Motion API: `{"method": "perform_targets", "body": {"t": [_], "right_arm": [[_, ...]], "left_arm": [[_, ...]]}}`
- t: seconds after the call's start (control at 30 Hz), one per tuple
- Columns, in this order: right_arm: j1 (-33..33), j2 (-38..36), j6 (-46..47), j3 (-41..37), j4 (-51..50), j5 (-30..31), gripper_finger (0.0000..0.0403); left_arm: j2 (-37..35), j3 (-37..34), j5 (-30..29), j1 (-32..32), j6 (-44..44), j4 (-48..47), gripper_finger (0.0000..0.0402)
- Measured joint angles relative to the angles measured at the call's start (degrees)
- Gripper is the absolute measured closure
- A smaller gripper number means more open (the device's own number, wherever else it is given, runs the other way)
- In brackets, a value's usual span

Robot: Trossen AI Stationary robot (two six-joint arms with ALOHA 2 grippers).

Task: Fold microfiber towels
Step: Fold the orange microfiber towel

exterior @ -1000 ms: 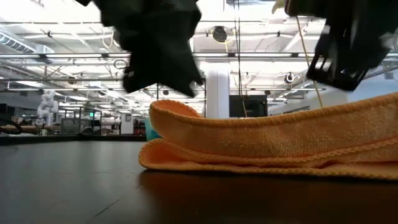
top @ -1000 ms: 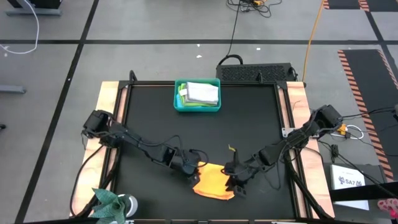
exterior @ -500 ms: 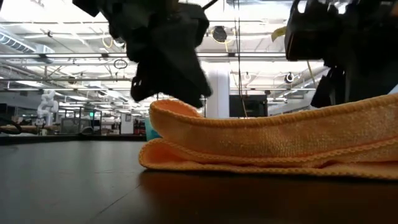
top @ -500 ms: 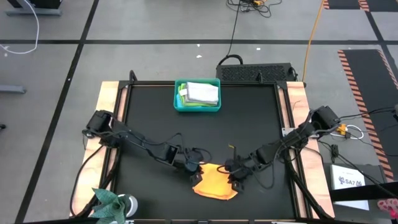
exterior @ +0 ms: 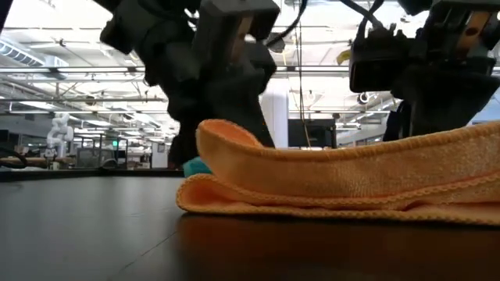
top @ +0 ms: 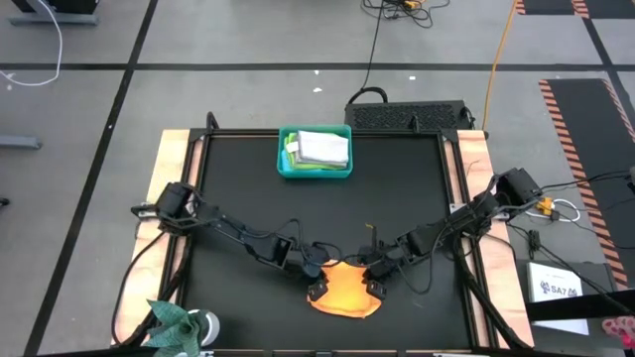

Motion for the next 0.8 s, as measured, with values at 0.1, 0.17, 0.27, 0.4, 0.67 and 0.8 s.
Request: {"method": "perform_targets", "body": {"t": [0.1, 0.17, 0.27, 0.4, 0.67, 0.8], "right_arm": [[-0.5, 0.0, -0.8, 0.0, -0.4, 1.0, 0.0312], [-0.9, 0.0, -2.4, 0.0, -2.2, 1.1, 0.0312], [-2.2, 0.0, -5.5, 0.0, -6.1, 1.1, 0.0312], [-5.5, -0.1, -10.2, 0.0, -9.5, 1.0, 0.0312], [-15.9, -0.1, -23.6, 0.0, -9.9, 0.9, 0.0312], [-21.6, -0.1, -29.4, 0.0, -10.0, 0.7, 0.0312]], "left_arm": [[1.2, 0.1, 0.1, 0.3, -0.4, -2.6, 0.0300], [0.8, 0.2, -0.2, 0.6, -0.5, -6.6, 0.0300], [0.1, 0.3, -0.5, 1.6, -0.8, -9.5, 0.0300], [0.0, 0.1, -1.4, 3.8, -0.9, -8.0, 0.0300], [0.1, 0.0, -2.3, 7.3, -1.3, -5.9, 0.0300], [0.1, 0.0, -2.3, 8.7, -0.7, -6.1, 0.0300]]}}
